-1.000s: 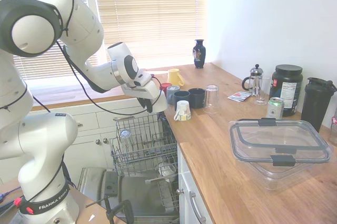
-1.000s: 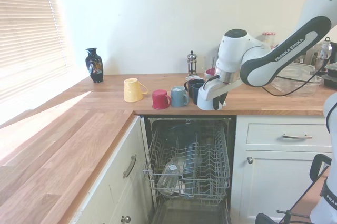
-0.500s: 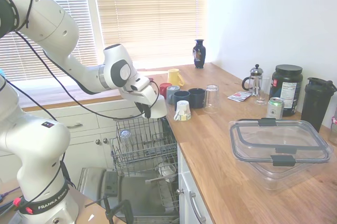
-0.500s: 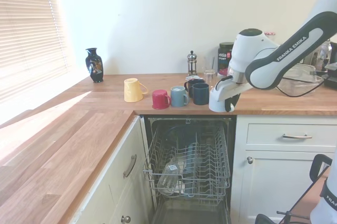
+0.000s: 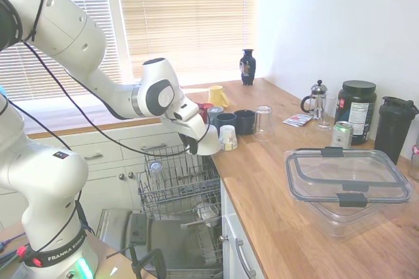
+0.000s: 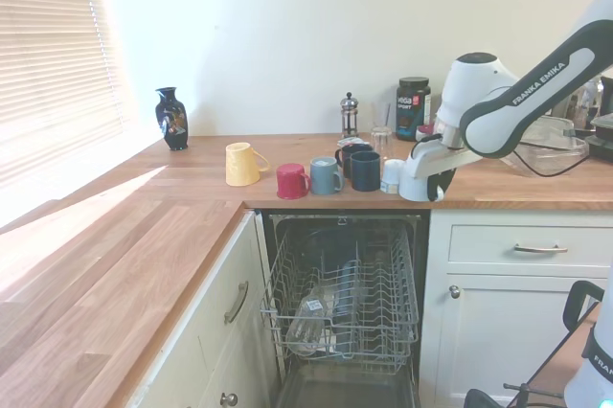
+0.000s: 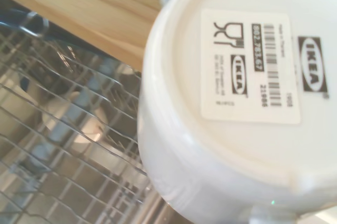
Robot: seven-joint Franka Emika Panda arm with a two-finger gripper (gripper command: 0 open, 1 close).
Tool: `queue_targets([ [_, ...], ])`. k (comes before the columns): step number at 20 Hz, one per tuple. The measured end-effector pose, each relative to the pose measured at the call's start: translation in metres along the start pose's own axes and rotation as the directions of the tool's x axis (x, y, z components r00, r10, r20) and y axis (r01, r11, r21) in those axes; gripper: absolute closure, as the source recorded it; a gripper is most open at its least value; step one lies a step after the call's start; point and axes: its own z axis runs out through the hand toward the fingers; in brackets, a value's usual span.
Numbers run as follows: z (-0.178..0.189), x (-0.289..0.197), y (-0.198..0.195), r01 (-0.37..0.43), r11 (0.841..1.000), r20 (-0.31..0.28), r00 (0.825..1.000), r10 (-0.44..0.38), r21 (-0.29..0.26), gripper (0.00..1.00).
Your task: Unload a mug from dishwasher
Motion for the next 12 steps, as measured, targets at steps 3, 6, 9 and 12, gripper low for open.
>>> queue_targets([
  [3, 0.005, 0.01, 0.015, -0.022, 1.0, 0.015, 1.0, 0.022, -0.017, 1.0],
  [6, 0.009, 0.017, 0.026, -0.04, 0.999, 0.025, 0.999, 0.041, -0.029, 1.0],
  [9, 0.007, 0.024, 0.032, -0.05, 0.998, 0.048, 0.998, 0.051, -0.025, 1.0],
  [12, -0.001, 0.04, 0.035, -0.046, 0.999, 0.061, 0.997, 0.046, -0.013, 1.0],
])
